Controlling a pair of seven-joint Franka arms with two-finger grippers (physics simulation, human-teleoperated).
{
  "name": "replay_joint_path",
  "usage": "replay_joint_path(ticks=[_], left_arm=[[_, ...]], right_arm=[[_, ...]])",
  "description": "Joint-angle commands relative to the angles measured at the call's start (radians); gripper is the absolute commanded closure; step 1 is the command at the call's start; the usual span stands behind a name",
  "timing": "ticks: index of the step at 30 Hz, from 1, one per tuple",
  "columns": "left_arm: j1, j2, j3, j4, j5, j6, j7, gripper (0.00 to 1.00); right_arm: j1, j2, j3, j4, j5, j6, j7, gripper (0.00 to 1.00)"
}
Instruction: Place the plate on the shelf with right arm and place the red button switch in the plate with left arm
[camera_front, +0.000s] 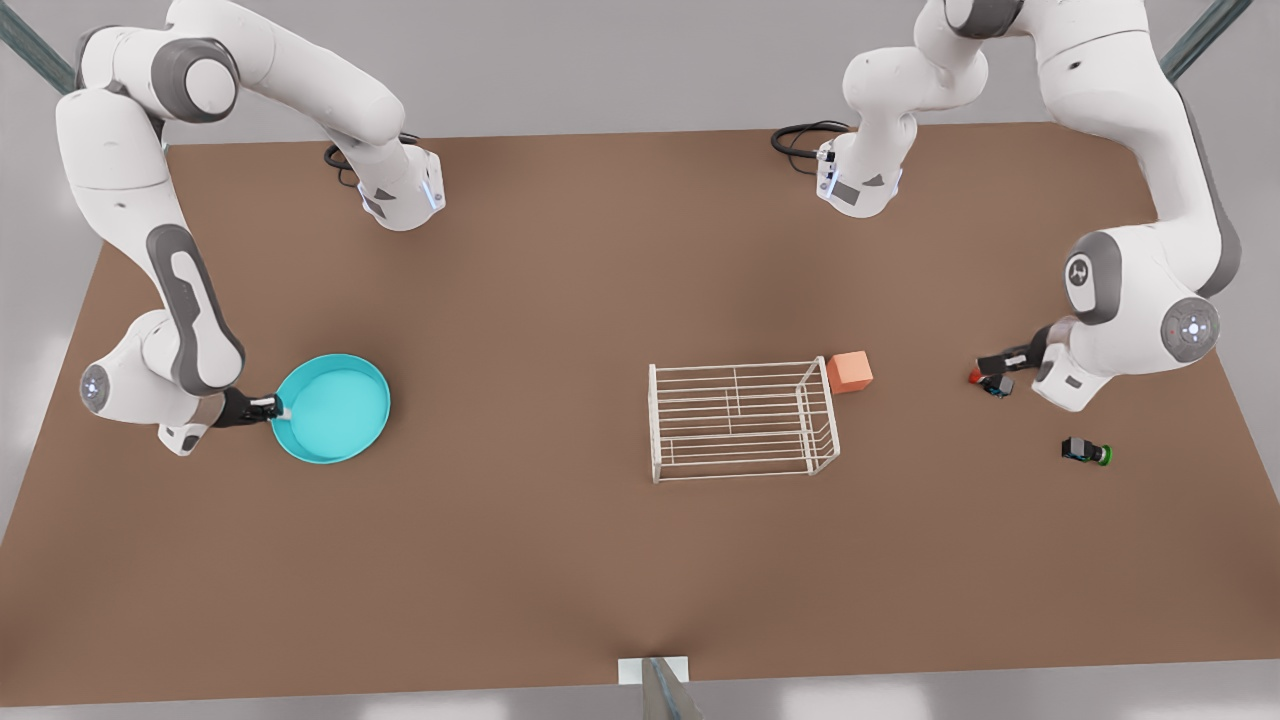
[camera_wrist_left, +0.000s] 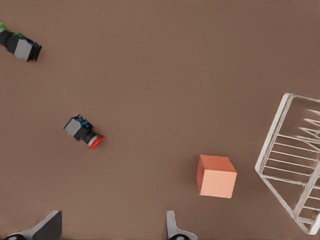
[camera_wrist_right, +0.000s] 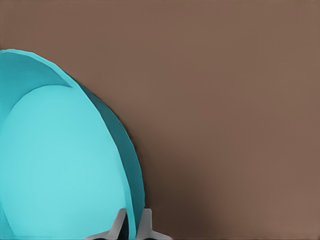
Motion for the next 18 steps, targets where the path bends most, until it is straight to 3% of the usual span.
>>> replay_joint_path(ticks=[1, 4, 10, 18], left_arm=[[0.021, -0.022, -0.001, -0.126, -0.041, 0.338, -0.686, 0.0], [0.013, -0.006, -0.002, -0.25, -0.032, 0.577, -0.893, 0.0], [0.062, 0.084, -0.001, -0.299, 0.062, 0.787, -0.921, 0.0], [0.127, 0.095, 0.007, -0.387, 0.111, 0.898, -0.832, 0.0]], right_arm=[[0.0, -0.004, 0.002, 0.0, 0.005, -0.031, -0.026, 0.8], [-0.001, -0.016, 0.011, 0.002, 0.007, -0.06, -0.026, 0.8], [0.0, -0.082, 0.06, 0.02, 0.082, -0.114, -0.055, 0.8], [0.011, -0.128, 0.192, 0.06, 0.223, -0.156, -0.048, 0.8]])
